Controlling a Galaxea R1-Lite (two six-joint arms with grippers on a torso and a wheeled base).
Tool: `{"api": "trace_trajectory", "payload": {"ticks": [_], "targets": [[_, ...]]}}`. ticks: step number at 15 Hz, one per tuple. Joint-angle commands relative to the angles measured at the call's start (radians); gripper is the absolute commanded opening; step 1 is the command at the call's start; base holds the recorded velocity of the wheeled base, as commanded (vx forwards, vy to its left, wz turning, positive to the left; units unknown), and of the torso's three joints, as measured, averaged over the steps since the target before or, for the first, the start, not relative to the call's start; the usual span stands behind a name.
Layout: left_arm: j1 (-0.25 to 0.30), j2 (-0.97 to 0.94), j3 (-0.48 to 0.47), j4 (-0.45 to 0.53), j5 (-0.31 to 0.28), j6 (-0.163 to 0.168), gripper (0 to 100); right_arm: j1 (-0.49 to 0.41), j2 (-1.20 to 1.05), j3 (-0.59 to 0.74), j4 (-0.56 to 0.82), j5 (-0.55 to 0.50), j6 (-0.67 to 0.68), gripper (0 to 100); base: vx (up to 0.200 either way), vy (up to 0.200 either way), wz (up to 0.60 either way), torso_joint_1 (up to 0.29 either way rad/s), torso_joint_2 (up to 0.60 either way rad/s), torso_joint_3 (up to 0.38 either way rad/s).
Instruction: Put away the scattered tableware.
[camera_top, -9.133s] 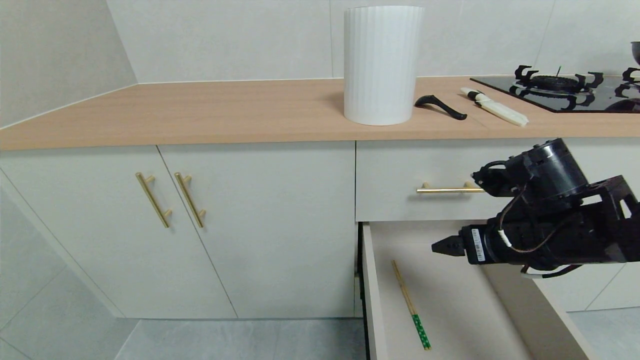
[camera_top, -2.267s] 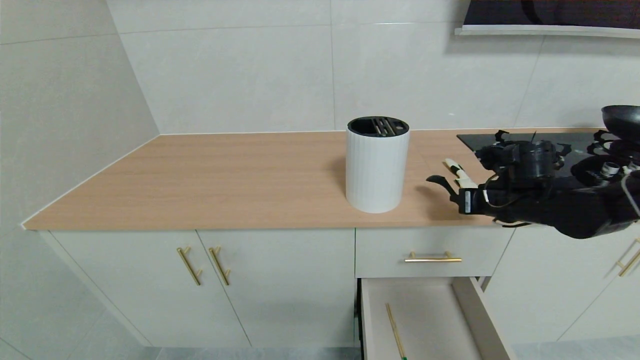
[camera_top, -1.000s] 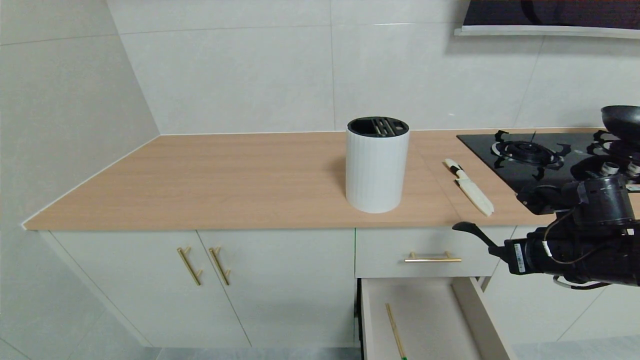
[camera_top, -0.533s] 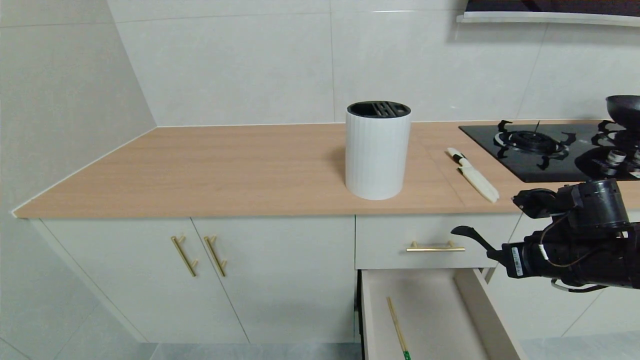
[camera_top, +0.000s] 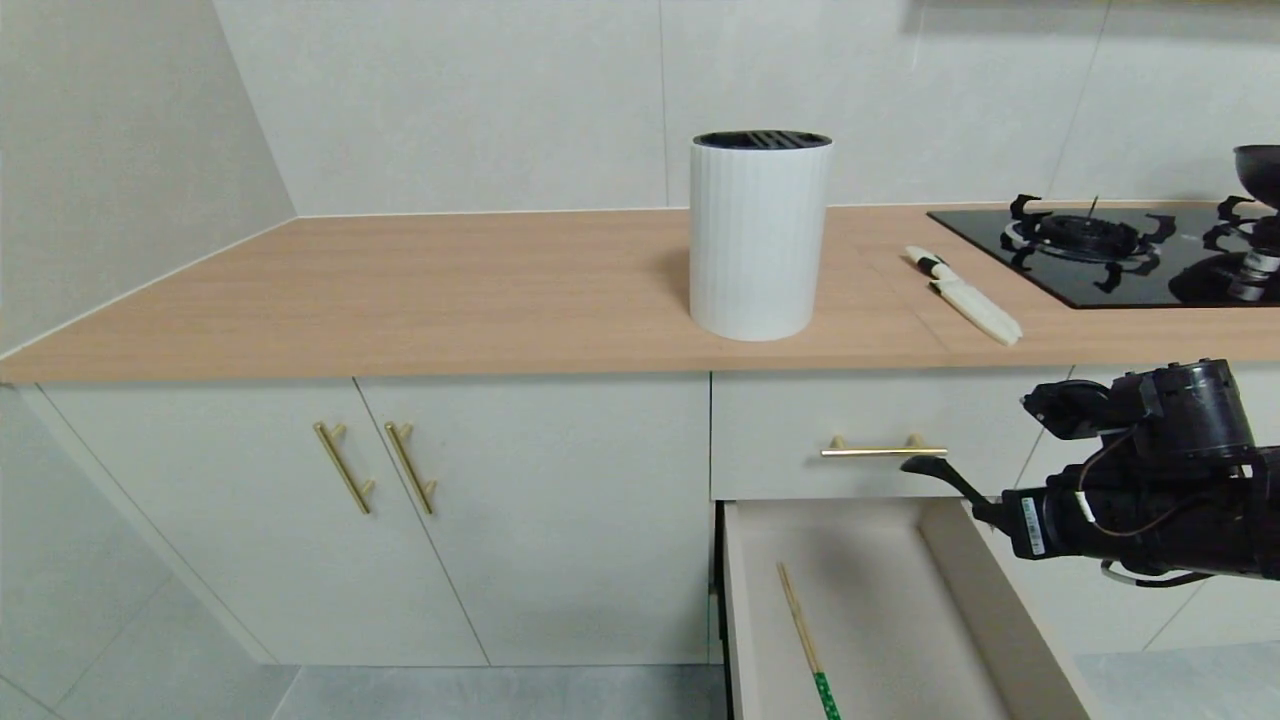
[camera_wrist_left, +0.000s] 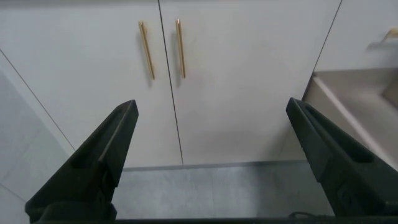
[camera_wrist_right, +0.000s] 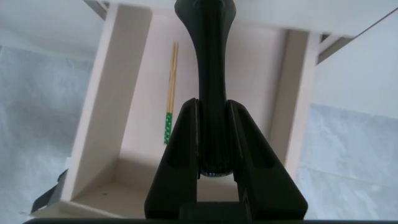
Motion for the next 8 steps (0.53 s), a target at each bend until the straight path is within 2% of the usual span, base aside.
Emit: {"api": "trace_trajectory", "payload": {"ticks": [1,8], "targets": [[0.0,0.0,0.0,0.0,-0.001,0.0,100,0.0,0.006,0.001,-0.001,0.0,0.0,0,0.0,0.0,0.0,-0.168,0.48,0.295],[0.0,0.0,0.0,0.0,0.0,0.0,100,0.002,0.019,0.006,-0.001,0.0,-0.002,0,0.0,0.0,0.0,-0.142,0.46,0.314]]}}
